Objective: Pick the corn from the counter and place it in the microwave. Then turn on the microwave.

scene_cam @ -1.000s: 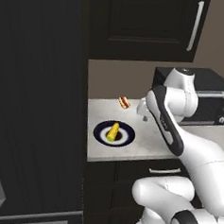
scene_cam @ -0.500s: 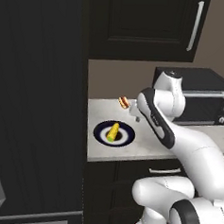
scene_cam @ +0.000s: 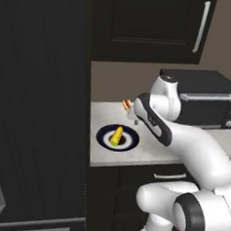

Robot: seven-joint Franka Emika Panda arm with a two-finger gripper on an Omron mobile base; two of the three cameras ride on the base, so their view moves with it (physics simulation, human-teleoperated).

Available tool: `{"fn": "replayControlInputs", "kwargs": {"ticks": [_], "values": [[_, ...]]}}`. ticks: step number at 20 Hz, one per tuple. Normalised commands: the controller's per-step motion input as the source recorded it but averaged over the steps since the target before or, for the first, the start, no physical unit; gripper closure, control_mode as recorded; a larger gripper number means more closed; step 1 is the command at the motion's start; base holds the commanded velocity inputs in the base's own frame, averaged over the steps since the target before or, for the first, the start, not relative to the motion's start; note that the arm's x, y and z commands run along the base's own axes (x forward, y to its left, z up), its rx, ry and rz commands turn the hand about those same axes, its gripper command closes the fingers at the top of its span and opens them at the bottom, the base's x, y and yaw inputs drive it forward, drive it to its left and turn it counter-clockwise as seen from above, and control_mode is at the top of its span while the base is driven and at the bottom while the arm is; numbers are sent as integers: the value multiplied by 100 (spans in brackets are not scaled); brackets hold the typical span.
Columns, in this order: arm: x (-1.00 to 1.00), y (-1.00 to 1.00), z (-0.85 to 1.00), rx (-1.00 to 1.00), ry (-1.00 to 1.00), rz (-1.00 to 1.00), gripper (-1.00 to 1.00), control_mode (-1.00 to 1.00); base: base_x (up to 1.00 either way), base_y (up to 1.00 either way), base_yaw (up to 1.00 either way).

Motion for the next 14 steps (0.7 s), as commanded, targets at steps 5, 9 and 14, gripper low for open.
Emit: {"fn": "replayControlInputs", "kwargs": {"ticks": [5,9,14], "values": [[29,13,-15,-2,1,0,-100,-100,0,0,0],[26,12,-17,0,4,0,-100,-100,0,0,0],[27,12,-19,0,10,0,-100,-100,0,0,0]]}}
